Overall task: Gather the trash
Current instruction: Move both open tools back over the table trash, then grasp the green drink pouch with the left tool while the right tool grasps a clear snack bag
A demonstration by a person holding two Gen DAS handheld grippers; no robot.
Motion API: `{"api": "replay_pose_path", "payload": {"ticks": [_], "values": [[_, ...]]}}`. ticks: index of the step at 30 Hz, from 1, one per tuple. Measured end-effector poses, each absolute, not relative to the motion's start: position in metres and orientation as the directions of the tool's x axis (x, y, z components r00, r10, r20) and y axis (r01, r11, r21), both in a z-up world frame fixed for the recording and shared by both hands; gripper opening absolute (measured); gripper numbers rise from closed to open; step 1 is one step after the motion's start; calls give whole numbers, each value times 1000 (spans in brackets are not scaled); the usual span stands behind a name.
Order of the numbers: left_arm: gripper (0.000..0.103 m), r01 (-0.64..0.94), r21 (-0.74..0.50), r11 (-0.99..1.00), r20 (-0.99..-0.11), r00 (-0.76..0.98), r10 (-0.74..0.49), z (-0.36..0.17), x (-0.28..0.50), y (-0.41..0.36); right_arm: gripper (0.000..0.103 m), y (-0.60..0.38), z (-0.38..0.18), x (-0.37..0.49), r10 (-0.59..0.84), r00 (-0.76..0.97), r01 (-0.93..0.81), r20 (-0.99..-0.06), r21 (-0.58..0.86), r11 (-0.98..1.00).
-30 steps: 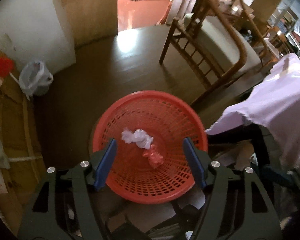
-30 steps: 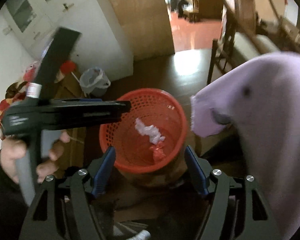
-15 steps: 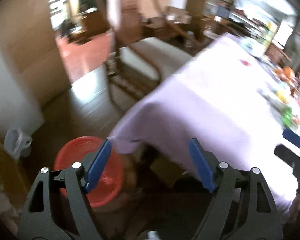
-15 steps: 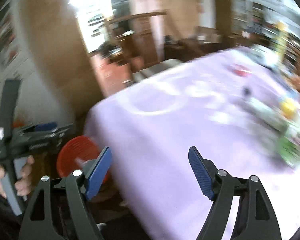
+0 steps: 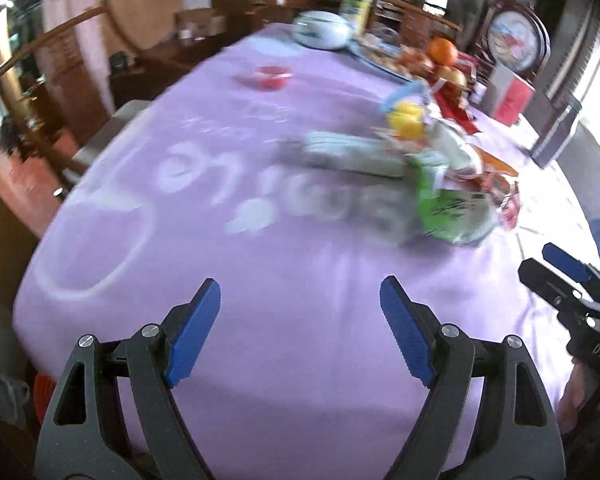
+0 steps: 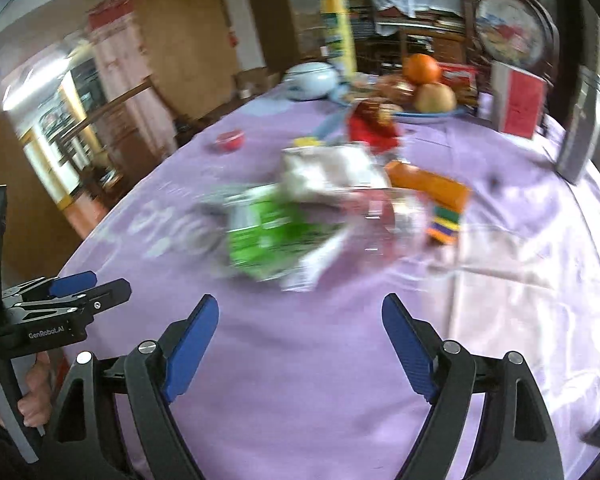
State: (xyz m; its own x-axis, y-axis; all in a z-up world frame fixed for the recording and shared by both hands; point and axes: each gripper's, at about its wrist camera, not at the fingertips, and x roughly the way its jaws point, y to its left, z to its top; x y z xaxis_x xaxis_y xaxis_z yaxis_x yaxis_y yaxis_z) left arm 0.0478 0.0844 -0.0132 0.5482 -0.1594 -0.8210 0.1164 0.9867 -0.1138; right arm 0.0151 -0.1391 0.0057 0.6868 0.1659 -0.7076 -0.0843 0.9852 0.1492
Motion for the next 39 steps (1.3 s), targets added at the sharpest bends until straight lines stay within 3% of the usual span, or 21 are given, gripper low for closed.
{"api": "replay_pose_path", "payload": {"ticks": [8, 22, 24, 26, 28, 39], "values": [[80, 169, -126, 978, -851, 488, -194, -25, 89, 32, 83, -189, 6, 20, 127, 699, 14, -703, 191, 982], [76, 178, -167, 970, -856, 461, -232, -32, 133, -4, 83, -194, 8, 24, 100, 692, 22, -715, 160, 987], [64, 191, -165, 968, -858, 456, -236, -34, 138, -10, 83, -193, 9, 27, 85, 688, 24, -721, 140, 990], [29, 204, -166, 965, -864, 441, -242, -38, 140, -13, 83, -192, 11, 32, 77, 683, 23, -726, 127, 992], [11, 218, -171, 961, -873, 419, -251, -43, 141, -16, 83, -190, 11, 39, 73, 681, 18, -729, 117, 993], [8, 276, -124, 953, -814, 521, -257, -10, 91, 7, 83, -172, -5, 96, 78, 607, -1, -791, 98, 995]]}}
